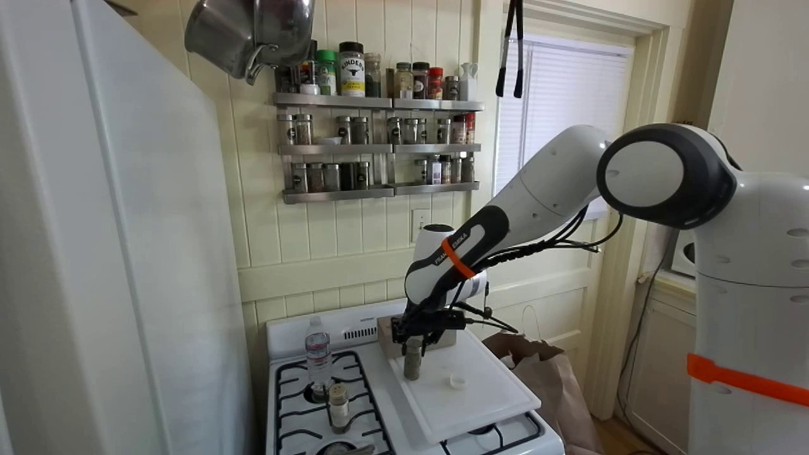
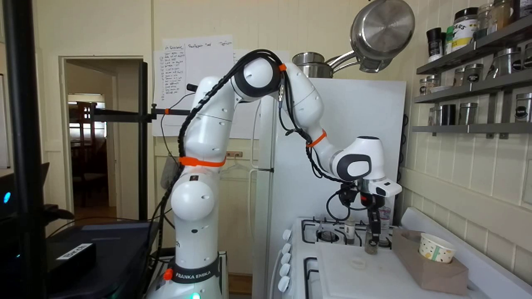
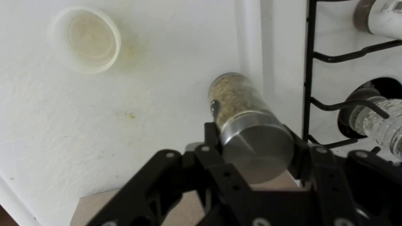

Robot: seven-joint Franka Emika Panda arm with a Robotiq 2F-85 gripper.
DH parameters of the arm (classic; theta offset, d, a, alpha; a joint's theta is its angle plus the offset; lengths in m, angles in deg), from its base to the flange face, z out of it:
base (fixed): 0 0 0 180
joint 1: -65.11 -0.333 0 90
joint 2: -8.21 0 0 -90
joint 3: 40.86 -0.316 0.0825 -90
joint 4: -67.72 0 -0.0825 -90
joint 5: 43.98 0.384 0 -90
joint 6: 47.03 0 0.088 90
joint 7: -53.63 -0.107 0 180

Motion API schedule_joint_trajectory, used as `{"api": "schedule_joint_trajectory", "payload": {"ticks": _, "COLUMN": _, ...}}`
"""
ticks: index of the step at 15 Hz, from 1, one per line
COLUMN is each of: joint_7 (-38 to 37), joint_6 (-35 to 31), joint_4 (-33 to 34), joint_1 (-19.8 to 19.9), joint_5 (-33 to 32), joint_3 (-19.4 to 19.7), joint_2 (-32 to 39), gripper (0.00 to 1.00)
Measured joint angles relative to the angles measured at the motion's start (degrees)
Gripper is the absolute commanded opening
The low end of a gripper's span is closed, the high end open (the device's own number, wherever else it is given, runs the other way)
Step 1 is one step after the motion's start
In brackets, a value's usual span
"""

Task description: Take the spice bottle off of the tray and put the water bottle on the tray

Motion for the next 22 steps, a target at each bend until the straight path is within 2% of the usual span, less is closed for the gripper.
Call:
{"api": "schedule_joint_trajectory", "payload": {"ticks": 6, "joint_7": -0.2, "joint_6": 0.0, "joint_4": 0.1, "joint_1": -1.2, "joint_5": 0.2, "joint_3": -0.1, "joint_2": -1.2, "gripper": 0.24}}
{"api": "schedule_joint_trajectory", "payload": {"ticks": 13, "joint_7": 3.4, "joint_6": 1.7, "joint_4": 0.0, "joint_1": -6.6, "joint_5": -0.3, "joint_3": -5.2, "joint_2": -7.6, "gripper": 0.24}}
{"api": "schedule_joint_trajectory", "payload": {"ticks": 14, "joint_7": 4.1, "joint_6": 2.3, "joint_4": 0.0, "joint_1": -7.3, "joint_5": -0.1, "joint_3": -6.1, "joint_2": -8.1, "gripper": 0.49}}
{"api": "schedule_joint_trajectory", "payload": {"ticks": 17, "joint_7": 5.3, "joint_6": 3.7, "joint_4": 0.0, "joint_1": -8.0, "joint_5": 0.0, "joint_3": -7.0, "joint_2": -9.3, "gripper": 0.49}}
{"api": "schedule_joint_trajectory", "payload": {"ticks": 18, "joint_7": 5.7, "joint_6": 3.8, "joint_4": -0.1, "joint_1": -7.9, "joint_5": 0.0, "joint_3": -6.9, "joint_2": -9.5, "gripper": 0.24}}
{"api": "schedule_joint_trajectory", "payload": {"ticks": 22, "joint_7": 5.9, "joint_6": 1.7, "joint_4": 0.6, "joint_1": -7.9, "joint_5": -1.7, "joint_3": -6.9, "joint_2": -8.6, "gripper": 0.24}}
